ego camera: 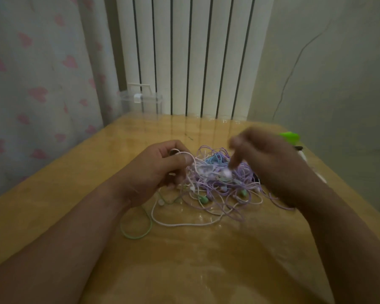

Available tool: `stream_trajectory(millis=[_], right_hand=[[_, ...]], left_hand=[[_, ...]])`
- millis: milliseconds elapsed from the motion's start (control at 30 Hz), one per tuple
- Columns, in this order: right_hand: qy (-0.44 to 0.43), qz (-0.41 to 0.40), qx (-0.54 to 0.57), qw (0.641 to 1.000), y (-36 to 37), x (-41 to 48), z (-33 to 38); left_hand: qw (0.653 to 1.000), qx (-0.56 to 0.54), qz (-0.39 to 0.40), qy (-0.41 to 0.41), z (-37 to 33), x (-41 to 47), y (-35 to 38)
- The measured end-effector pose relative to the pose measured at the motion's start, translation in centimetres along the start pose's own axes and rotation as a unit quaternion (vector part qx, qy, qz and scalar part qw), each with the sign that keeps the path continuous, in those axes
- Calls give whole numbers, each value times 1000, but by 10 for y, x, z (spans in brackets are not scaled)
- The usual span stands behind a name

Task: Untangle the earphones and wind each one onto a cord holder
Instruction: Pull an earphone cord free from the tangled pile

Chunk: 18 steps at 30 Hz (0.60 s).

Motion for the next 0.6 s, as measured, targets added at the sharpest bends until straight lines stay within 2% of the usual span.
stream_trajectory(millis=[67, 100, 167, 233, 300, 400, 467, 600], right_hand=[[9, 150, -44, 988, 16, -7, 1], [8, 178, -25, 984, 20, -9, 2], [3, 160, 45, 986, 21, -8, 7], [5, 122, 104, 987, 20, -6, 8], [2, 98, 115, 989, 23, -6, 7], [-10, 57, 114, 992, 29, -4, 3], [-18, 36, 124, 991, 31, -4, 3], [-37, 6, 115, 993, 33, -6, 3]], left_hand=[[1000, -13, -20, 0, 0, 1, -2], [999, -38, -22, -9, -1, 2, -1], [990, -139, -7, -24, -1, 3, 2], [966, -257, 14, -31, 0, 4, 6], [951, -304, 25, -38, 2, 4, 11], [954, -294, 5, -48, 3, 4, 16], [967, -246, -5, -60, 3, 2, 15], [987, -140, 54, -62, 4, -2, 23]])
Point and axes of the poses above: each hand's wrist, its own x-axis towards the middle knuckle, its own y-axis out of the palm, z = x × y, the point moved 3 cm from there along x, towards the middle knuckle, and after that the axes turned 6 degrees about -y, right-handed, at the moved point
